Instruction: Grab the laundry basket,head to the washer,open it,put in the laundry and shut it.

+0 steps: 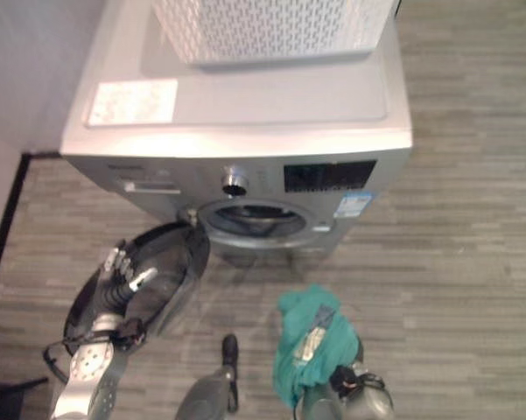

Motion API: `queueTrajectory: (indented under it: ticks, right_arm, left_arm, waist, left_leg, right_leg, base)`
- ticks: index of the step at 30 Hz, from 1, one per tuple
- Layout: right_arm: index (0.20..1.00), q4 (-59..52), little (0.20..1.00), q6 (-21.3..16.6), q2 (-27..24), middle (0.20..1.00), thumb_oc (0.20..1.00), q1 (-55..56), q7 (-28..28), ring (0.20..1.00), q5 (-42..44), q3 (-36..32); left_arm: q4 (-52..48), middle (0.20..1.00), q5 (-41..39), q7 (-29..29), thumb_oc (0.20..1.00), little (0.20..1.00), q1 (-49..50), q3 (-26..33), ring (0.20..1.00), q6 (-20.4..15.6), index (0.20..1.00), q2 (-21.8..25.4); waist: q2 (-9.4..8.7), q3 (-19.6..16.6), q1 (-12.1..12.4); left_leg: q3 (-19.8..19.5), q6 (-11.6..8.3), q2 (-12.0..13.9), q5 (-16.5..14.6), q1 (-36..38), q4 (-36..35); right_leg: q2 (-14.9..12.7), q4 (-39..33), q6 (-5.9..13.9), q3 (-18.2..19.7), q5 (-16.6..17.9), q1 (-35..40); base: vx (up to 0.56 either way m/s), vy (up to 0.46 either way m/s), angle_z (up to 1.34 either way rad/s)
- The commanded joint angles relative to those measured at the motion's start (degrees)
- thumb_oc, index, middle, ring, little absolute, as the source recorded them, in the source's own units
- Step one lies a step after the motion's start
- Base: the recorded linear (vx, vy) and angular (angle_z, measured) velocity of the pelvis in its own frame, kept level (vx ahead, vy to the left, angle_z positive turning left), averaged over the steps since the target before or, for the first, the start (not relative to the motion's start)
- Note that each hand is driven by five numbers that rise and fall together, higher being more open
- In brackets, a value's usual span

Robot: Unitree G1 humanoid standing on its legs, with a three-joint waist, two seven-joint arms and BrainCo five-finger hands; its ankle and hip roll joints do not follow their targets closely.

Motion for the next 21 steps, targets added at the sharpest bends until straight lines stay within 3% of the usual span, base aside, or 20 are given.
queueTrajectory:
  ticks: [1,9,12,15,18,21]
  right_arm:
    - [0.200,-5.3,0.200,-5.1,2.2,0.200,0.200,-1.8,-1.2,0.200,2.9,-1.1]
    - [0.200,-0.6,0.200,-10.0,5.4,0.200,0.200,-13.8,-6.7,0.200,4.3,-2.1]
    - [0.200,0.5,0.200,-9.9,5.8,0.200,0.200,-14.7,-7.0,0.200,4.5,-2.1]
    - [0.200,2.6,0.200,-9.0,6.0,0.200,0.200,-14.3,-6.7,0.200,5.9,-2.5]
    - [0.200,3.3,0.200,-9.0,6.4,0.200,0.200,-15.3,-6.5,0.200,7.6,-2.8]
    - [0.200,2.7,0.200,-9.8,6.5,0.200,0.200,-17.3,-7.4,0.200,8.5,-3.5]
  left_arm:
    - [-2.8,1.000,-2.8,1.3,1.000,1.000,1.4,1.7,1.000,-4.0,1.000,1.1]
    - [-3.9,1.000,-4.3,2.5,1.000,1.000,0.8,-1.5,1.000,-4.7,1.000,0.3]
    - [-4.1,1.000,-4.4,2.5,1.000,1.000,0.9,-2.3,1.000,-4.7,1.000,0.1]
    - [-4.8,1.000,-4.9,1.9,1.000,1.000,1.3,-3.6,1.000,-4.0,1.000,0.7]
    - [-5.2,1.000,-5.1,2.0,1.000,1.000,1.3,-3.6,1.000,-3.8,1.000,1.6]
    - [-5.3,1.000,-5.9,2.6,1.000,1.000,1.4,-3.8,1.000,-4.4,1.000,0.8]
  waist:
    - [1.63,-0.8,0.0]
    - [3.87,0.9,1.9]
    - [3.97,0.8,2.4]
    - [4.50,1.2,3.2]
    - [5.44,2.7,3.0]
    - [6.90,4.1,3.0]
  left_leg:
    - [3.1,6.11,-2.6,-3.8,-4.8,5.6]
    - [0.9,7.72,-5.9,-7.9,-10.9,10.5]
    - [0.4,8.41,-6.7,-8.7,-11.6,11.3]
    - [-1.7,9.91,-9.2,-10.3,-12.1,13.3]
    - [-3.2,11.33,-11.1,-11.6,-14.0,16.2]
    - [-3.8,11.78,-12.2,-12.6,-15.1,17.4]
  right_leg:
    - [-7.0,13.5,1.92,-3.2,-14.6,0.6]
    - [-9.8,16.2,3.14,-2.8,-15.2,-3.4]
    - [-10.7,16.3,3.39,-2.9,-15.1,-3.3]
    - [-12.6,20.0,3.31,-2.2,-15.1,-3.2]
    - [-12.1,27.9,2.88,1.0,-14.5,-8.0]
    - [-10.6,24.7,2.50,5.1,-13.4,-12.2]
  base:
    - [-0.03,0.068,0.13]
    - [0.03,0.091,0.07]
    - [0.05,0.100,0.07]
    - [0.07,0.116,0.08]
    - [-0.01,0.095,0.38]
    - [0.02,0.042,0.20]
